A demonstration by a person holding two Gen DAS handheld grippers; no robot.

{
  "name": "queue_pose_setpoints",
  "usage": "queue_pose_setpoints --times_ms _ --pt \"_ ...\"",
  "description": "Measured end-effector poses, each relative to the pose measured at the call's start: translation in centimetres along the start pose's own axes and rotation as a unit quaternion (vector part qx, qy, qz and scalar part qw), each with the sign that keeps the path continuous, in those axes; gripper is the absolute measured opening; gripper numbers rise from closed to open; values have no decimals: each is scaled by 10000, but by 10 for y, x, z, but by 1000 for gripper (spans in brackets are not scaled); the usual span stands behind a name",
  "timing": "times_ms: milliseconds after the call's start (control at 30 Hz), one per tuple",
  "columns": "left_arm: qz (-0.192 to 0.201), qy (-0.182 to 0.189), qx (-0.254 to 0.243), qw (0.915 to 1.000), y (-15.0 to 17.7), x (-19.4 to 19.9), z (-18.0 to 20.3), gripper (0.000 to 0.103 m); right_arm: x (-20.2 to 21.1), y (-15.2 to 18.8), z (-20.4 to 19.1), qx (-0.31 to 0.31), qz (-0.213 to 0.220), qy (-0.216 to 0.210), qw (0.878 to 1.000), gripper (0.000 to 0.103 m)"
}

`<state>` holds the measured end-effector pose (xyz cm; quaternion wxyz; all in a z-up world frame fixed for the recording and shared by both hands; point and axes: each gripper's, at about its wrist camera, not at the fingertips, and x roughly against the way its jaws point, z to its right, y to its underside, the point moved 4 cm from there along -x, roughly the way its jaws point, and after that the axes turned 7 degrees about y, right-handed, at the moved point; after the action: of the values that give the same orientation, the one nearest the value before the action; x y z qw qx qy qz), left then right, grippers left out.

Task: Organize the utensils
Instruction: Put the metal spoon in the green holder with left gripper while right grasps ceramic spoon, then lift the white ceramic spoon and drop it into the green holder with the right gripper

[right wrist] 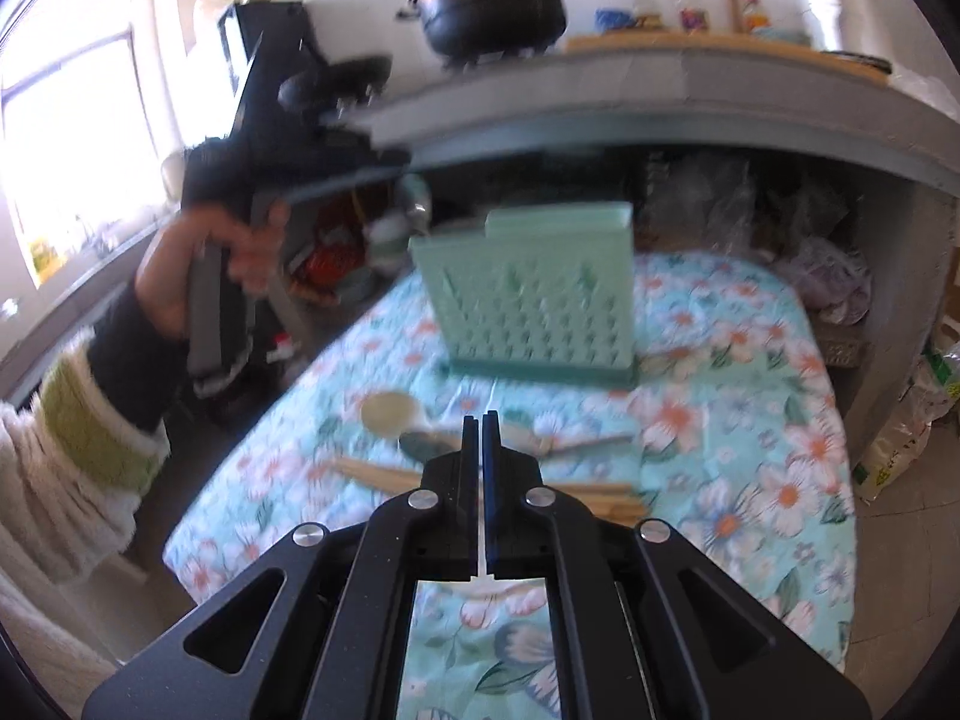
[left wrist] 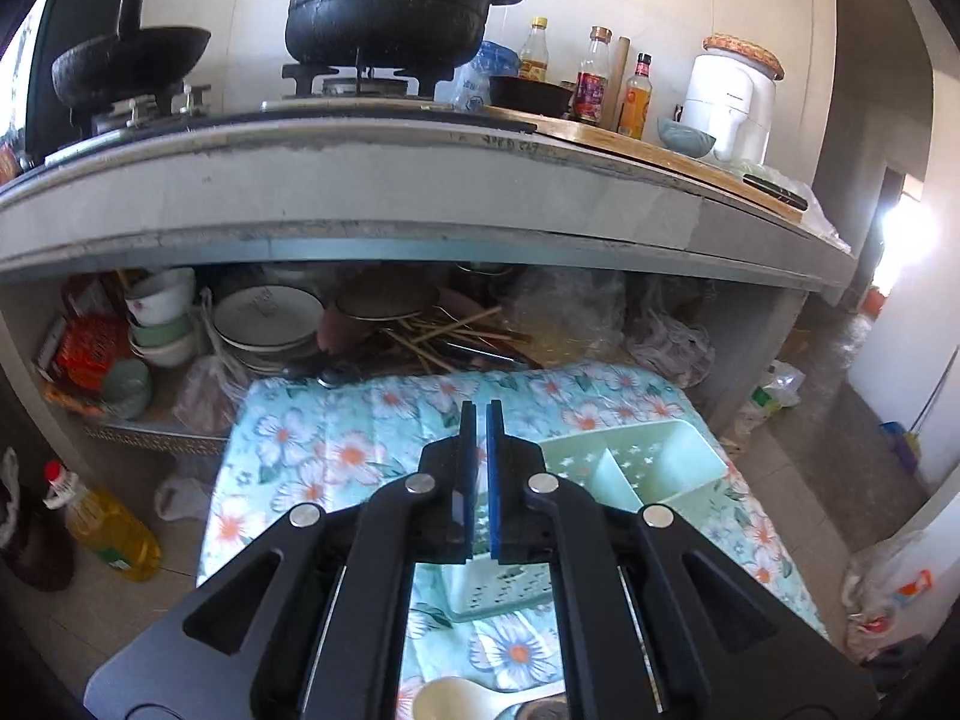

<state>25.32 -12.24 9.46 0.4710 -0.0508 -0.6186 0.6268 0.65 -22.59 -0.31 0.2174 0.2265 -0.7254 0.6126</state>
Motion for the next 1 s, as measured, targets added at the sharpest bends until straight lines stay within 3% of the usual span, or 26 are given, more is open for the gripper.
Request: queue_pose_setpoints --times_ms 33,100,200,367,533,567,600,633,833,1000 --pt "-11 73 40 10000 3 -1 0 4 -7 7 -5 121 -111 -42 9999 8" --pt "2 182 130 9997 9 0 1 15 -22 22 -14 381 -331 26 9987 28" --pt "125 300 138 9994 16 5 5 25 -40 44 -33 955 -526 92 9940 39" --pt "327 231 86 9992 30 26 5 41 -63 64 -61 1919 -690 495 9777 39" --pt "431 88 273 9987 54 50 -12 49 -84 79 -77 2794 -727 1275 9489 39" --pt "434 57 348 9984 58 54 -17 50 -88 82 -79 2896 -761 1402 9438 35" --pt "432 43 415 9982 64 57 -21 50 -90 85 -80 2961 -785 1529 9396 21" --pt "428 19 477 9979 70 59 -25 51 -91 87 -80 2965 -841 1580 9381 14" --pt "242 -71 898 9956 105 64 -47 53 -52 79 -92 2843 -670 1413 9459 7" --pt "135 1 1134 9935 126 62 -54 57 6 31 -81 2127 -322 929 9722 3"
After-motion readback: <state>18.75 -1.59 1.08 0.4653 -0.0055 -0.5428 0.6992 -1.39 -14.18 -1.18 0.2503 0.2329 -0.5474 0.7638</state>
